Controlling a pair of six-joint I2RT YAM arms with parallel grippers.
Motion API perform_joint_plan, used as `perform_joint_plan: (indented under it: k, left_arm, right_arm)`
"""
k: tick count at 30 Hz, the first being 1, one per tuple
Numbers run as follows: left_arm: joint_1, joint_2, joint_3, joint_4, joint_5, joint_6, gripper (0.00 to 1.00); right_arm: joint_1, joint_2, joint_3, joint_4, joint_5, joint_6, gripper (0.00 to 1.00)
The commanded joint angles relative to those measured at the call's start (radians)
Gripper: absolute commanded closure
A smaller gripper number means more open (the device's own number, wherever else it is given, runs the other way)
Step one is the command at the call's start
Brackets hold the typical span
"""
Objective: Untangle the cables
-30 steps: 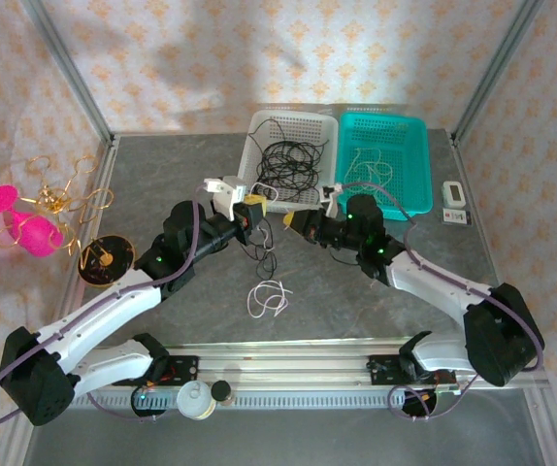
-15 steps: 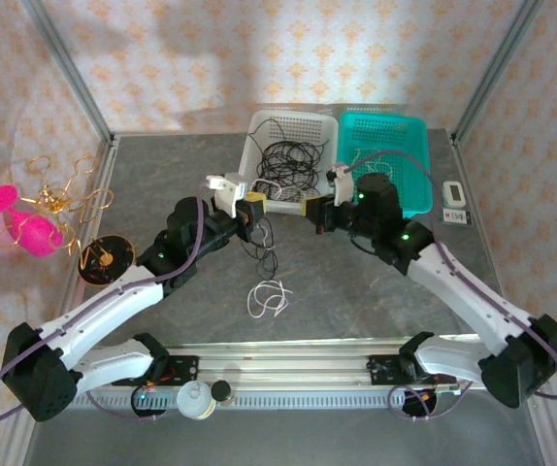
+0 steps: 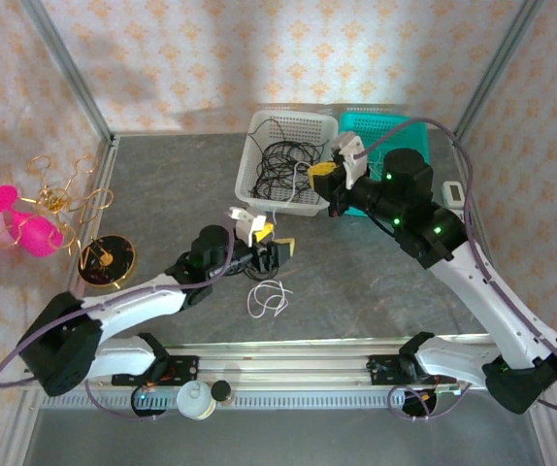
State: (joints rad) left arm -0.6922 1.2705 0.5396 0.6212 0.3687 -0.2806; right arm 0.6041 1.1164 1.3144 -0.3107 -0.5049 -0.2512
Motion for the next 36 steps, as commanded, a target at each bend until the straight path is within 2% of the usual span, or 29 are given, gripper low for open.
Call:
perform_joint_plan:
  k: [1, 3, 5, 7, 10, 13, 16, 19, 24, 31, 36]
  left_arm:
    - [-0.010, 0.095, 0.032, 0.177, -0.119, 0.001, 0.17]
    - [-0.010, 0.178, 0.044, 0.212, -0.218, -0.014, 0.26]
    - [-0.010, 0.242, 0.057, 0.223, -0.255, -0.023, 0.36]
    - [-0.012, 0.283, 0.050, 0.260, -0.251, -0.040, 0.41]
    - [-0.013, 0.328, 0.030, 0.295, -0.274, -0.067, 0.41]
    - [-0.012, 0.359, 0.001, 0.310, -0.299, -0.096, 0.49]
    - [-0.009, 0.378, -0.030, 0.357, -0.263, -0.122, 0.63]
    - [-0.008, 0.377, -0.022, 0.351, -0.246, -0.121, 0.67]
    - [-0.008, 0.371, -0.025, 0.353, -0.225, -0.129, 0.67]
    - [-0.009, 0.255, -0.106, 0.384, -0.137, -0.186, 0.45]
    - [-0.009, 0.101, -0.164, 0.321, -0.106, -0.198, 0.39]
  right_arm:
    - [0.016, 0.000, 0.053, -0.014, -0.063, 0.017, 1.00]
    - [0.020, -0.002, 0.082, -0.022, -0.064, 0.028, 1.00]
    - [0.022, -0.006, 0.118, -0.025, -0.059, 0.040, 1.00]
    - [0.022, -0.008, 0.167, -0.024, -0.027, 0.071, 1.00]
    - [0.023, 0.002, 0.253, -0.025, -0.004, 0.101, 1.00]
    - [0.023, 0.014, 0.328, -0.012, -0.010, 0.122, 1.00]
    - [0.022, 0.018, 0.368, 0.020, -0.005, 0.136, 1.00]
    - [0.022, 0.029, 0.406, 0.030, 0.017, 0.137, 1.00]
    - [0.021, 0.042, 0.424, 0.046, 0.030, 0.129, 1.00]
    - [0.016, 0.060, 0.411, 0.033, 0.073, 0.122, 1.00]
    - [0.016, 0.060, 0.382, 0.050, 0.055, 0.126, 1.00]
